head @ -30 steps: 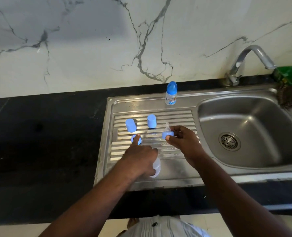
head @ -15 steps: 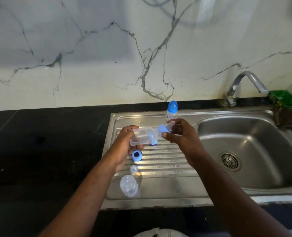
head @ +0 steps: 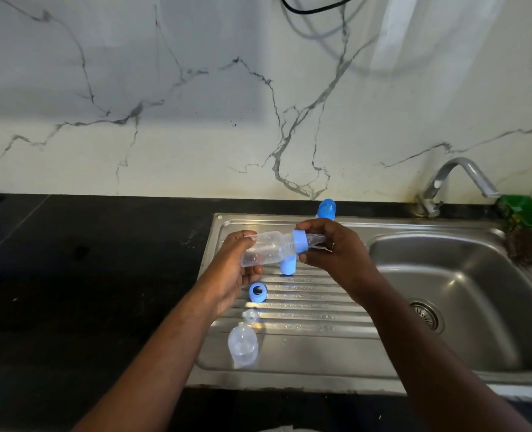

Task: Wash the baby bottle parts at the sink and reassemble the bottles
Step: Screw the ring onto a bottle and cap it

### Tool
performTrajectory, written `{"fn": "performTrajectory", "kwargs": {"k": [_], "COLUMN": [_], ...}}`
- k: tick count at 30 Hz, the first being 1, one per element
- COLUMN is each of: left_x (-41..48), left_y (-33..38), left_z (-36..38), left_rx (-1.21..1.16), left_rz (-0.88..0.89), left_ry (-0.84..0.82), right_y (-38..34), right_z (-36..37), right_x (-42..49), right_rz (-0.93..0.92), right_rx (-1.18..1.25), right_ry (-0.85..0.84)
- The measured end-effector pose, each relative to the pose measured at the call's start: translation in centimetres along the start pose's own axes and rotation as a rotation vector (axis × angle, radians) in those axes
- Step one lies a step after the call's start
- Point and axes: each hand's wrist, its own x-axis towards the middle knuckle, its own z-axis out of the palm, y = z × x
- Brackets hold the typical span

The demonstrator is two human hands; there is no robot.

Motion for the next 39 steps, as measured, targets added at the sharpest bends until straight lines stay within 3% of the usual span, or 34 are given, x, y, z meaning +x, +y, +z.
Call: {"fn": "performTrajectory", "kwargs": {"k": [7, 14, 22, 28, 31, 36, 39], "left_x": [0.1, 0.2, 0.5, 0.7, 0.9, 0.7, 0.3], "left_y": [0.1, 0.2, 0.1, 0.0, 0.0, 0.0, -0.4], "left_z": [0.8, 0.6, 1.2, 1.5, 1.5, 1.9, 2.7], "left_rx": [0.104, 0.126, 0.077, 0.089, 0.090, 0.103, 0.158], "left_rz": [0.120, 0.162, 0.130, 0.176, 0.145, 0.147, 0.232], "left_ry": [0.033, -0.011, 0.009, -0.012, 0.008, -0.019, -0.037], "right_y": [0.0, -1.4, -0.5, -1.2, -1.1, -0.3, -0.1], "right_z": [0.4, -0.6, -1.1, -1.0, -1.5, -2.3, -2.7], "right_x": [0.1, 1.5, 1.4, 1.5, 1.6, 1.2, 1.0], "right_rz": [-0.067, 0.152, -0.085, 0.133, 0.217, -0.125, -0.128], "right_rx": [-0.207, -0.167, -0.348, -0.318, -0.170, -0.405, -0.349], "right_ry": [0.007, -0.124, -0.094, -0.129, -0.114, -0.149, -0.102]}}
